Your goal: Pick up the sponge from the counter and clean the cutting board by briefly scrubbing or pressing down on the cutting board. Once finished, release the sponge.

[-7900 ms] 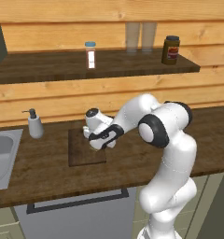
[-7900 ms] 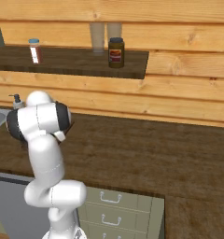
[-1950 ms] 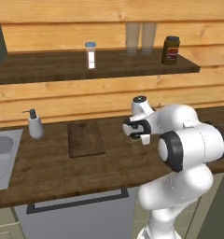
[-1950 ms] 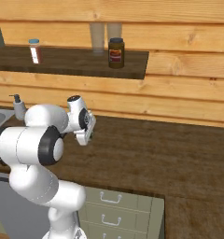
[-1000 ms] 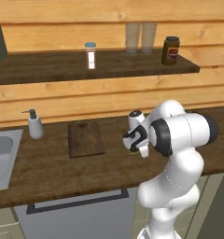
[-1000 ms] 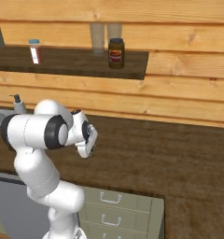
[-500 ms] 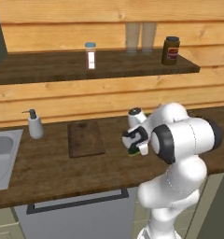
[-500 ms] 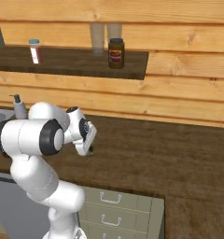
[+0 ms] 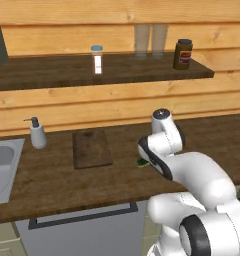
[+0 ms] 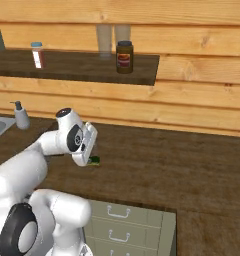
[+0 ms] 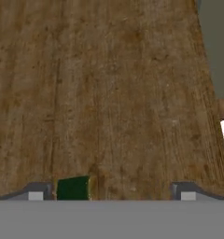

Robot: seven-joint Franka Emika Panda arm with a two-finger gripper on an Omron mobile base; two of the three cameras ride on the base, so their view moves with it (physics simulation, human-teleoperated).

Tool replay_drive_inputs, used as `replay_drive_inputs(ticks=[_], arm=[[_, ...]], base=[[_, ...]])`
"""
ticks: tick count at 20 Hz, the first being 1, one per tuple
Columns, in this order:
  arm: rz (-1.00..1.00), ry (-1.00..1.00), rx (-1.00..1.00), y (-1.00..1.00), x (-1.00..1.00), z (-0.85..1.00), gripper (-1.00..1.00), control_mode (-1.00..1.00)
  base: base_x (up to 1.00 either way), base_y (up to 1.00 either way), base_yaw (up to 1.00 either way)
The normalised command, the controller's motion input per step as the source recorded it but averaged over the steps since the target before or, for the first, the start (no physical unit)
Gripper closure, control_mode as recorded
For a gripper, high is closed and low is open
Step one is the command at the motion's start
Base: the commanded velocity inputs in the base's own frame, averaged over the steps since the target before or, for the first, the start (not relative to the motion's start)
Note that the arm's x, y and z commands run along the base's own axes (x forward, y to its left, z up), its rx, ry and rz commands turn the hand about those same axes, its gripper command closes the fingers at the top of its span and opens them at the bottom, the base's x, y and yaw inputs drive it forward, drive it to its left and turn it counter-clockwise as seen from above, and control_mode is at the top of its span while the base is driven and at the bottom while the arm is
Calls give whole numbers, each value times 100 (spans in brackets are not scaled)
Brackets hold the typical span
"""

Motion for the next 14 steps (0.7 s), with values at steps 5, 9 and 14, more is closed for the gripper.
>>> replay_drive_inputs(ticks=[5, 9, 14], arm=[[9, -16, 0, 0, -71, 100, -100, -100], [10, -14, 0, 0, -54, 100, -100, -100], [12, -12, 0, -5, -71, 100, -100, -100]], base=[[0, 0, 0], [0, 0, 0], [0, 0, 0]])
